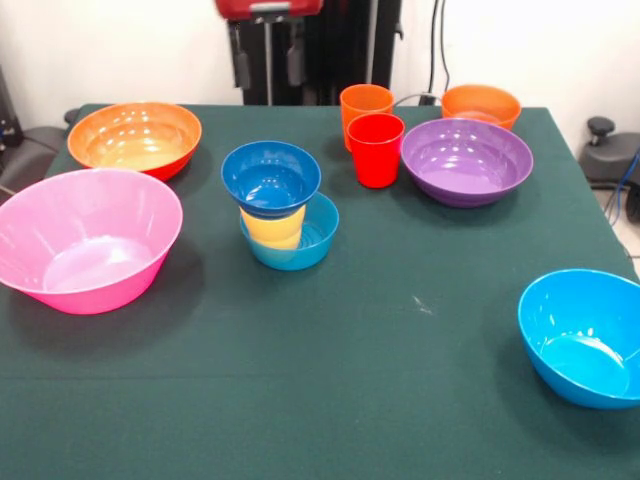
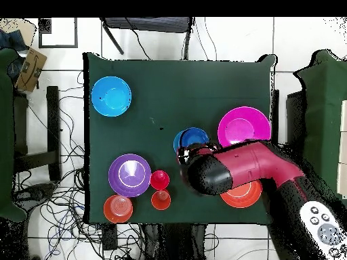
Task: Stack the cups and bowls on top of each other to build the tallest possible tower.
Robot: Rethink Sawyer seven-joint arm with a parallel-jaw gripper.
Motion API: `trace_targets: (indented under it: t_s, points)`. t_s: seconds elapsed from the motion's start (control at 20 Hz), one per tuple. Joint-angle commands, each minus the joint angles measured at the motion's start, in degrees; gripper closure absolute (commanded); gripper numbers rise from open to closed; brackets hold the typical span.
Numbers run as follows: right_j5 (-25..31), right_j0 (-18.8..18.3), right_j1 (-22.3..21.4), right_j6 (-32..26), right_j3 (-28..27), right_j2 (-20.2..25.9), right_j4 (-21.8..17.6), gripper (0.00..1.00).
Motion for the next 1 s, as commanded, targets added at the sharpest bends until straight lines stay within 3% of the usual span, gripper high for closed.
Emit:
trace_targets:
  t_s: [0.05, 0.8, 1.0]
  points:
    - [-5.79, 6.25, -3.24, 14.14, 7.53, -8.1, 1.31, 0.0]
    - [-10.54, 15.47, -0.14, 18.17, 5.43, -17.14, 1.91, 0.0]
    - [-10.32, 16.98, -2.02, 18.01, 6.32, -18.24, 3.56, 0.0]
